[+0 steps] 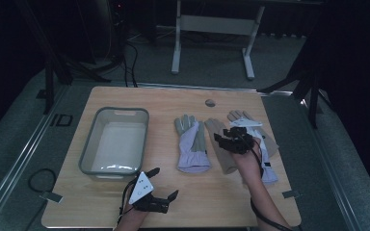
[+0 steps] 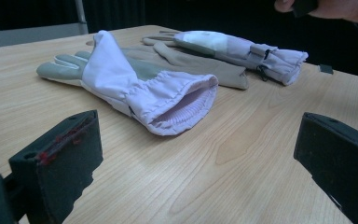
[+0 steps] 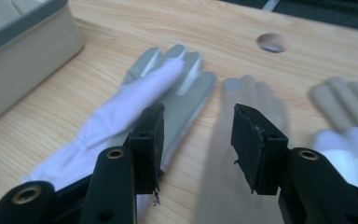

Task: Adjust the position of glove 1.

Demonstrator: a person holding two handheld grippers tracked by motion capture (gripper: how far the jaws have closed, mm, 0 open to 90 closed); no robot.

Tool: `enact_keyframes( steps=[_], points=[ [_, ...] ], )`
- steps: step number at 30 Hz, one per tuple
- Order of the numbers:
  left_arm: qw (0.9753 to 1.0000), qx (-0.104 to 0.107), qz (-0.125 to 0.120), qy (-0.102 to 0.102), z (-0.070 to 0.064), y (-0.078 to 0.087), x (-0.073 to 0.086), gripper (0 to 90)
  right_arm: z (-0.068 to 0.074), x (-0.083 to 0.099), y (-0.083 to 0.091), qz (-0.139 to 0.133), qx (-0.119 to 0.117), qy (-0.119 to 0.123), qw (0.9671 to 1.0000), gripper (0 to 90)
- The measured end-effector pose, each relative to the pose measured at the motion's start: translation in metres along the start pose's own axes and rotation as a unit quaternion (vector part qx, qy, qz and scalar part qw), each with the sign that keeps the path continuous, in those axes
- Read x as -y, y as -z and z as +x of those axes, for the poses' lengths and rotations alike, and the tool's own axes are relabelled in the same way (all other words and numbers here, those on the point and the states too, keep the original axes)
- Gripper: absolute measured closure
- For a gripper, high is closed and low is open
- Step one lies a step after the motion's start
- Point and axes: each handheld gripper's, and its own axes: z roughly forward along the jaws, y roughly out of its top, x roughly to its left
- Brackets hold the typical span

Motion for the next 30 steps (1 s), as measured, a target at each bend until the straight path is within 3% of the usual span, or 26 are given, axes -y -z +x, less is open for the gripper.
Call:
enact_keyframes(
  steps=[11, 21, 30],
  points=[
    [1.0, 0.0, 0.001, 0.001, 0.0, 0.0, 0.0, 1.0, -0.04, 0.016, 0.028, 0.008, 0.012, 0.023, 0.9996, 55.4],
    [1.0, -0.001, 0.001, 0.002, 0.0, 0.0, 0.0, 1.0, -0.077, 0.045, 0.051, 0.025, 0.022, 0.016, 0.9993, 55.7],
    [1.0, -0.001, 0.002, 0.002, 0.0, 0.0, 0.0, 1.0, -0.105, 0.068, 0.062, 0.041, 0.032, 0.009, 0.9986, 55.9]
  ],
)
